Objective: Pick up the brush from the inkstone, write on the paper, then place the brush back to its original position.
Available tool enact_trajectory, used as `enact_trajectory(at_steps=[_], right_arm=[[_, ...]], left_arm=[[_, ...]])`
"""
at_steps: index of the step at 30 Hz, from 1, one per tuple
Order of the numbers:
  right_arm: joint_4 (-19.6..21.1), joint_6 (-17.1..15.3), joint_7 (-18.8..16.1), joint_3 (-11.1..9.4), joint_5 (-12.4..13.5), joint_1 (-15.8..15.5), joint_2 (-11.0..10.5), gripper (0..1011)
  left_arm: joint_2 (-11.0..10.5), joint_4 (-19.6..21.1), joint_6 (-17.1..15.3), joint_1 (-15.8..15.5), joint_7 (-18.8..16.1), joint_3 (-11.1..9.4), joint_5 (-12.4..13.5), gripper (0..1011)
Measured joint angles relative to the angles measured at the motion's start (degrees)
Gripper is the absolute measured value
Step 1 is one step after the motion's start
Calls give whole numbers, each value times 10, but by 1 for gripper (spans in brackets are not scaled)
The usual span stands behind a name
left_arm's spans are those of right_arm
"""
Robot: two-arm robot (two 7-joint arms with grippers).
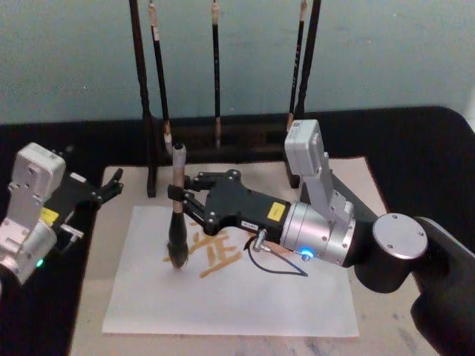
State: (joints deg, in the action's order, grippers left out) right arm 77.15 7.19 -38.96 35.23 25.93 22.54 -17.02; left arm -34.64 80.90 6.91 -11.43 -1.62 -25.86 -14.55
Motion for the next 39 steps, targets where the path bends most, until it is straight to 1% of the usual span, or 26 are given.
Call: enact_trajectory(at_steps=[7,11,18,23,24,27,28,30,31,33,34,35,36,37,38,39], right_arm=[[23,-3,0,0,7,-7,-11,172],[35,0,3,-4,13,-11,-15,172],[51,14,18,-24,26,-14,-16,172],[59,22,33,-46,43,-18,-15,172],[60,23,37,-53,48,-20,-15,172],[61,23,43,-66,60,-22,-14,172],[61,21,48,-73,69,-25,-13,172],[61,17,52,-81,80,-27,-13,172],[61,13,56,-89,91,-29,-12,172],[61,7,60,-98,105,-33,-11,172],[62,-1,65,-107,119,-36,-11,172],[63,-4,68,-112,126,-39,-10,172],[63,-10,74,-119,138,-42,-9,172],[63,-10,74,-119,138,-42,-9,172],[63,-14,77,-123,147,-44,-9,172],[64,-21,83,-132,161,-48,-8,172]], left_arm=[[0,0,0,0,0,0,0,1010],[0,0,0,0,0,0,0,1010],[0,0,0,0,0,0,0,1009],[0,0,0,0,0,0,0,1010],[0,0,0,0,0,0,0,1010],[0,0,0,0,0,0,0,1010],[0,0,0,0,0,0,0,1010],[0,0,0,0,0,0,0,1010],[0,0,0,0,0,0,0,1010],[0,0,0,0,0,0,0,1010],[0,0,0,0,0,0,0,1009],[0,0,0,0,0,0,0,1010],[0,0,0,0,0,0,0,1010],[0,0,0,0,0,0,0,1009],[0,0,0,0,0,0,0,1010],[0,0,0,0,0,0,0,1010]])
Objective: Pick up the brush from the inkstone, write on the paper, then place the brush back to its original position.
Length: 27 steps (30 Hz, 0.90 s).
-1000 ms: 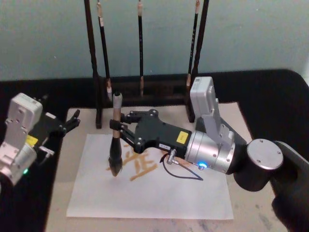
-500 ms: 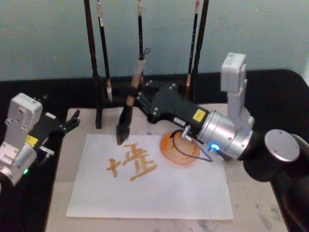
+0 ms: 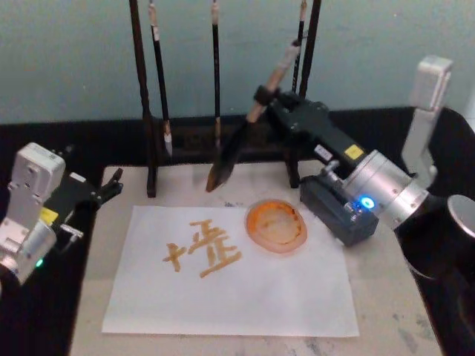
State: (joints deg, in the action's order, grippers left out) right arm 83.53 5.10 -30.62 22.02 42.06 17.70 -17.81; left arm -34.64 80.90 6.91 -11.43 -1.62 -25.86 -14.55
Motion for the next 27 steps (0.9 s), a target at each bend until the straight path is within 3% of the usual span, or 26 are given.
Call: enact_trajectory(at_steps=[8,17,27], right_arm=[[1,-44,43,-45,88,-27,2,172],[-1,-95,69,-72,171,-46,-5,172],[0,-129,107,-89,232,-62,-12,172]], left_arm=[[0,0,0,0,0,0,0,1010],[0,0,0,0,0,0,0,1010],[0,0,0,0,0,0,0,1010]])
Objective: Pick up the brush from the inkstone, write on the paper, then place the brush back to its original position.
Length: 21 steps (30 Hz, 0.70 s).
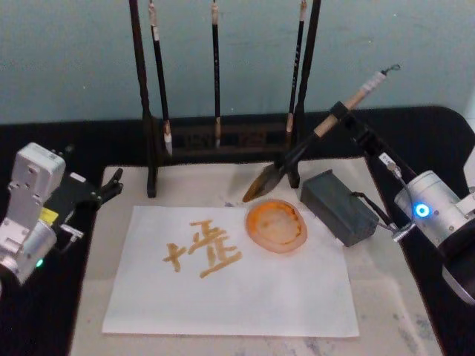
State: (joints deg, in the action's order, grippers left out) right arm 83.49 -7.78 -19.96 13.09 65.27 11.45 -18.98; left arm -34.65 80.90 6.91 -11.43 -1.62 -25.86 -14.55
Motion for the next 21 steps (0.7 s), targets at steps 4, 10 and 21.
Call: enact_trajectory(at_steps=[4,10,21], right_arm=[[-5,-6,18,-3,14,-4,-3,172],[-23,-9,37,-4,31,-5,-5,172],[-50,-12,59,0,61,-1,-5,172]], left_arm=[[0,0,0,0,0,0,0,1009],[0,0,0,0,0,0,0,1010],[0,0,0,0,0,0,0,1010]])
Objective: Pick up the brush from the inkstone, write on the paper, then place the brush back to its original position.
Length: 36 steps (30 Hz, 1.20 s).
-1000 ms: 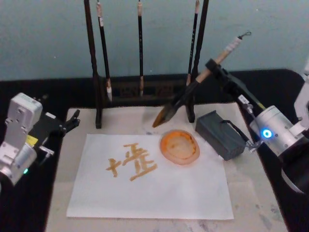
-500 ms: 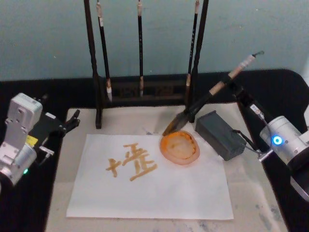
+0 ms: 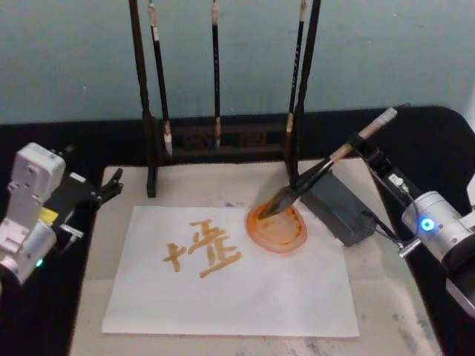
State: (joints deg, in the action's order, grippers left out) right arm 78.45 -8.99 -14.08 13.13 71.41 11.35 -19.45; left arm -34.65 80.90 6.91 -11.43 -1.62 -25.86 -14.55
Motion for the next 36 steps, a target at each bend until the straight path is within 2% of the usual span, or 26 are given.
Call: enact_trajectory(at_steps=[15,36], right_arm=[[-24,10,22,12,27,7,-4,172],[-40,24,32,34,57,14,-11,172]], left_arm=[[0,0,0,0,0,0,0,1010],[0,0,0,0,0,0,0,1010]])
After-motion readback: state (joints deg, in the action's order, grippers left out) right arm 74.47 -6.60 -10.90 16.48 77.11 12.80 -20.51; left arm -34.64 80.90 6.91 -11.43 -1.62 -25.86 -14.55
